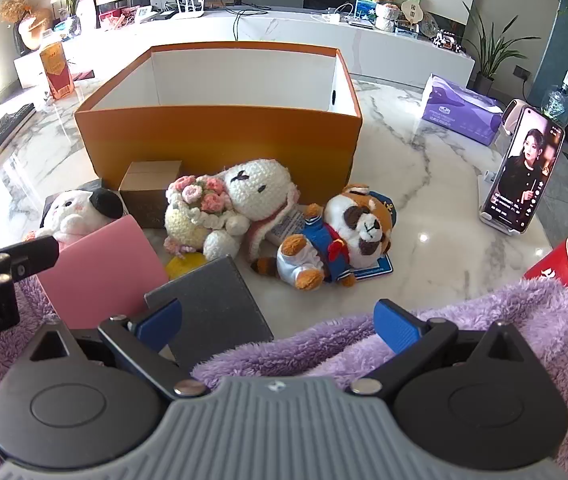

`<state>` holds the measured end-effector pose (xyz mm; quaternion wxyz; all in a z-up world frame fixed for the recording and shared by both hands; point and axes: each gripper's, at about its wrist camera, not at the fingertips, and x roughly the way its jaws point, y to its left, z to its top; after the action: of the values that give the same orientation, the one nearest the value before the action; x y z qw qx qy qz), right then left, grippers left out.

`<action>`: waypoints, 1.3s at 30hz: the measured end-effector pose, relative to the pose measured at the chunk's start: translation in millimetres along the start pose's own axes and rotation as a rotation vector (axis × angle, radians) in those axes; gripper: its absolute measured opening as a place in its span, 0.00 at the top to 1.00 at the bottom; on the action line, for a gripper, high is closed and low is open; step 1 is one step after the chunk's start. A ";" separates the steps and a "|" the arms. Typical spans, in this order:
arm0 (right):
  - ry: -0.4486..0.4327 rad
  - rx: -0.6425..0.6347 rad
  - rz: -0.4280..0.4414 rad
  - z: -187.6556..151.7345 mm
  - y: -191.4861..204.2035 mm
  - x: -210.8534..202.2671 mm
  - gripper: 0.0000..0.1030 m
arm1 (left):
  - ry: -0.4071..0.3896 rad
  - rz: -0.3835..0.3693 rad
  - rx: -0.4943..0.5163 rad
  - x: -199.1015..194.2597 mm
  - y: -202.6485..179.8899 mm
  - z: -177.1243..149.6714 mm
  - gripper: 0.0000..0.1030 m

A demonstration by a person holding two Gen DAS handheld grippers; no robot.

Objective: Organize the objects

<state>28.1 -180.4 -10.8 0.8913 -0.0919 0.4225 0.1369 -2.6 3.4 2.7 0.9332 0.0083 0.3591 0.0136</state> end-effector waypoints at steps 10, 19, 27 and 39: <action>0.001 -0.002 0.003 -0.6 0.9 0.5 0.01 | 0.028 -0.012 -0.017 2.6 1.8 -2.9 0.22; 0.003 -0.006 0.005 -1.3 2.8 1.7 0.01 | 0.041 -0.006 -0.034 4.2 4.6 -4.6 0.22; 0.007 -0.015 0.008 -1.7 4.4 2.8 0.01 | 0.049 -0.014 -0.037 4.6 6.0 -5.7 0.22; 0.008 -0.024 0.010 -2.2 6.0 3.1 0.01 | 0.051 -0.013 -0.038 4.9 5.5 -5.9 0.22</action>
<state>26.5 -174.9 -15.0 0.8876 -0.1008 0.4250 0.1460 -3.0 9.1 -4.8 0.9238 -0.0120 0.3824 0.0147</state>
